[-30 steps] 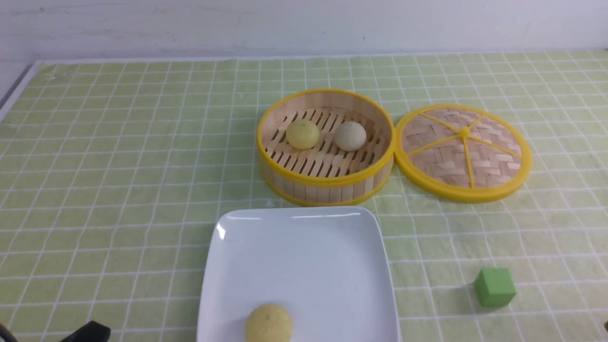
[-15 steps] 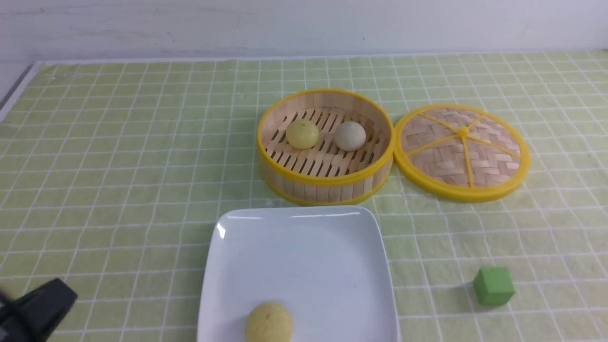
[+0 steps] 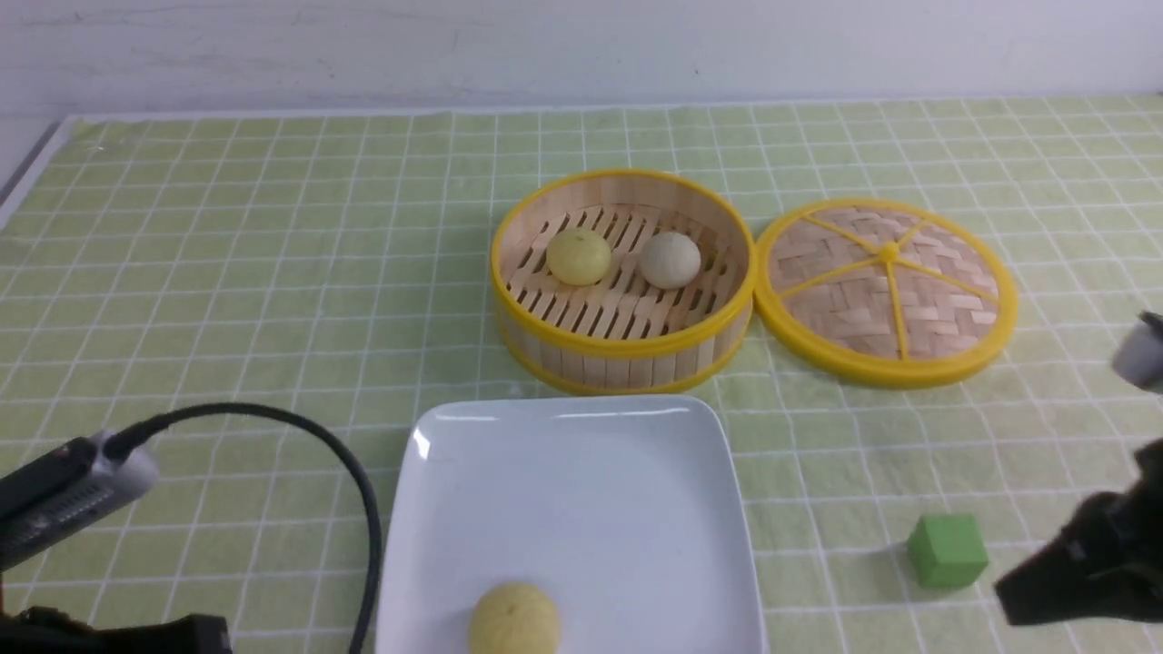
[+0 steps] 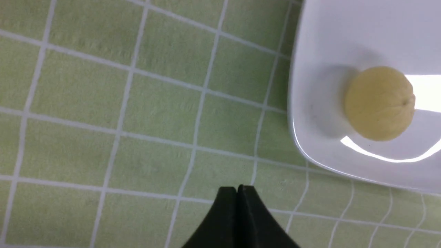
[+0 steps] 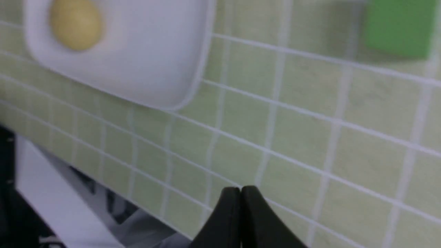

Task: Put the steamed buns into the plate on the green tablecloth.
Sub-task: 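Reach toward a bun in the bamboo steamer with the right gripper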

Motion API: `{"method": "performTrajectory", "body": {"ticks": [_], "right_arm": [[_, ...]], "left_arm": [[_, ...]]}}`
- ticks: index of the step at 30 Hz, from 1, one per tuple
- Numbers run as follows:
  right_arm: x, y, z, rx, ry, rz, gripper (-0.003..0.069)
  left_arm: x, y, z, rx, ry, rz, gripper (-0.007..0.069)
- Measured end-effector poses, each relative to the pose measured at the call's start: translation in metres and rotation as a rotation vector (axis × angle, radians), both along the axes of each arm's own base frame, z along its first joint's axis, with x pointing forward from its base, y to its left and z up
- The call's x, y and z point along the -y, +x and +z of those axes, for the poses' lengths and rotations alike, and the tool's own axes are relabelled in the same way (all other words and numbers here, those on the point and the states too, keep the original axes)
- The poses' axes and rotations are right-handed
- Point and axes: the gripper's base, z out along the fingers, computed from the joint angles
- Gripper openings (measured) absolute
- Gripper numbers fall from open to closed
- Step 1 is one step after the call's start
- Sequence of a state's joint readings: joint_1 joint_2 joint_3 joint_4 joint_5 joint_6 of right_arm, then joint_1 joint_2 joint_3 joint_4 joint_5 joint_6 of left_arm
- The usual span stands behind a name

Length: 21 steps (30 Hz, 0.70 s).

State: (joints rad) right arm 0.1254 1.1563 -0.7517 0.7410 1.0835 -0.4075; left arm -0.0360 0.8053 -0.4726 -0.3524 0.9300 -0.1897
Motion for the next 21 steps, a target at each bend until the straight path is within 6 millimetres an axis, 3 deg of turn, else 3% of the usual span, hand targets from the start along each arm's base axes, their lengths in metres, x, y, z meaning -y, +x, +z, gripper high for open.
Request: {"method": "performTrajectory", "body": {"ticks": [3, 5, 6, 12, 15, 16, 21], "right_arm": [[-0.019, 0.012, 0.008, 0.034, 0.038, 0.076, 0.0055], [-0.040, 0.031, 0.015, 0.076, 0.017, 0.134, 0.0086], [-0.039, 0.031, 0.015, 0.078, 0.012, 0.131, 0.0088], [-0.082, 0.098, 0.020, 0.173, -0.198, 0.129, 0.0183], [-0.090, 0.124, 0.017, 0.213, -0.264, 0.095, 0.0232], [-0.096, 0.149, 0.013, 0.257, -0.311, 0.063, 0.0274], [-0.113, 0.208, 0.001, 0.385, -0.355, -0.011, 0.0374]], "left_arm": [[0.000, 0.003, -0.002, -0.006, 0.003, 0.000, 0.0006], [0.000, 0.005, -0.002, 0.009, 0.005, 0.003, 0.0015], [0.000, 0.005, -0.002, 0.011, 0.005, 0.004, 0.0016], [-0.001, 0.006, -0.002, 0.024, 0.016, 0.003, 0.0038], [-0.002, 0.007, -0.001, 0.028, 0.021, 0.003, 0.0055], [-0.002, 0.007, -0.001, 0.035, 0.023, 0.005, 0.0079], [-0.002, 0.009, -0.001, 0.053, 0.027, 0.010, 0.0153]]}}
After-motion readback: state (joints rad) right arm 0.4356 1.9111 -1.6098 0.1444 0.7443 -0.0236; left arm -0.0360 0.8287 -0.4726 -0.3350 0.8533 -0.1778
